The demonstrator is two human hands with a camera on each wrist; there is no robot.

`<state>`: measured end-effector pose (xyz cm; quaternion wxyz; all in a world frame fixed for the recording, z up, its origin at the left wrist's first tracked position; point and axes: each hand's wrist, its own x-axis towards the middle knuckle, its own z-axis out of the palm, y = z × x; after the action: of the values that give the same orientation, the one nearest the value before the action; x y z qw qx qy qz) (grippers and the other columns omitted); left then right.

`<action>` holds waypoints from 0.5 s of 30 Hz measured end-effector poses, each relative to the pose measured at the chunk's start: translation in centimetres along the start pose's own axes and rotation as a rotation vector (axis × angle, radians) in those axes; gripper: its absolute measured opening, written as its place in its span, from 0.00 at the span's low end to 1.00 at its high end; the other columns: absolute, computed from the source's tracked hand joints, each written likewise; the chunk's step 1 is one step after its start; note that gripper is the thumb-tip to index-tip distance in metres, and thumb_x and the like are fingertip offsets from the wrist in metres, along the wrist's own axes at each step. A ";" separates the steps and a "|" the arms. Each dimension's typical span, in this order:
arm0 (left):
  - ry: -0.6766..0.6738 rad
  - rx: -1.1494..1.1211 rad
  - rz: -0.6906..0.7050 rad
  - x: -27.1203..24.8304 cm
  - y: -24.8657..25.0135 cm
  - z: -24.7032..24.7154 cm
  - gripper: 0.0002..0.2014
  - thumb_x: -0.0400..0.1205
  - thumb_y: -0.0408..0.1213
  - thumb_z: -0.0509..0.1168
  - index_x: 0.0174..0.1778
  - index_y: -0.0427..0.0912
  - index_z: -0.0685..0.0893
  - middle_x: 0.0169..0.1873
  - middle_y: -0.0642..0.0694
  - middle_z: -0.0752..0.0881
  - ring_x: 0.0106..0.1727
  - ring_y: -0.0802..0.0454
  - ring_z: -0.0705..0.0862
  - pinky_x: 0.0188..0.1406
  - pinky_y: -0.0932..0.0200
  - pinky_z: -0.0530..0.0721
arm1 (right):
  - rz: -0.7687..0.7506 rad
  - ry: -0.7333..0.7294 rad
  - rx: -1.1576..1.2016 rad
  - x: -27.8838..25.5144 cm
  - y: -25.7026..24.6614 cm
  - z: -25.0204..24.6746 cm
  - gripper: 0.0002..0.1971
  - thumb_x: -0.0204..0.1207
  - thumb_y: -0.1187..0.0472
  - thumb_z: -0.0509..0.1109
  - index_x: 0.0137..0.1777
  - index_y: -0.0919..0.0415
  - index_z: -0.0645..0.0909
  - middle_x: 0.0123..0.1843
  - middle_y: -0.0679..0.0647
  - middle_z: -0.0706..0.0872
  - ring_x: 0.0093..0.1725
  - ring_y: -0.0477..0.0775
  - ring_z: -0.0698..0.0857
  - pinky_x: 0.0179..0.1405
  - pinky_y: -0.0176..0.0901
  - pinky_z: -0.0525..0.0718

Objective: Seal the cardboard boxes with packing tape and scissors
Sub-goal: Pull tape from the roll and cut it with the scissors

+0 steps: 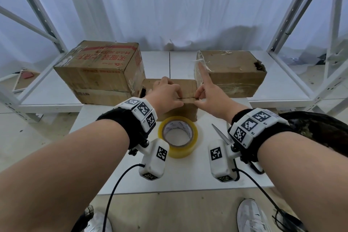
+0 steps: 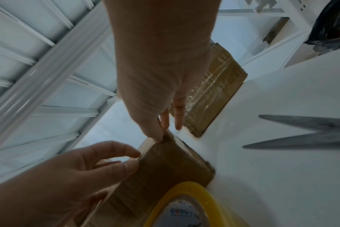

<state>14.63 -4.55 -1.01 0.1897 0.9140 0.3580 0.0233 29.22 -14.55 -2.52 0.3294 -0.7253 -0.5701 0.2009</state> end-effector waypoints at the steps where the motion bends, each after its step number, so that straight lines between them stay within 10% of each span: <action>1: 0.006 0.000 0.002 0.1 0.0 0.0 0.11 0.80 0.49 0.67 0.58 0.55 0.82 0.70 0.45 0.67 0.74 0.42 0.63 0.74 0.39 0.67 | -0.010 -0.001 -0.023 0.0 -0.1 0.0 0.55 0.76 0.68 0.72 0.82 0.40 0.30 0.43 0.57 0.82 0.43 0.54 0.84 0.48 0.40 0.84; 15: 0.024 -0.005 0.007 0.1 0.0 0.1 0.07 0.82 0.47 0.67 0.51 0.51 0.80 0.69 0.43 0.70 0.72 0.43 0.66 0.70 0.47 0.69 | -0.008 -0.013 -0.008 0.1 -0.1 0.1 0.55 0.75 0.72 0.70 0.83 0.41 0.32 0.41 0.55 0.77 0.39 0.52 0.79 0.46 0.39 0.81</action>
<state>14.67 -4.50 -1.10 0.1876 0.9143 0.3571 0.0360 29.05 -14.39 -2.51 0.3237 -0.7231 -0.5758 0.2020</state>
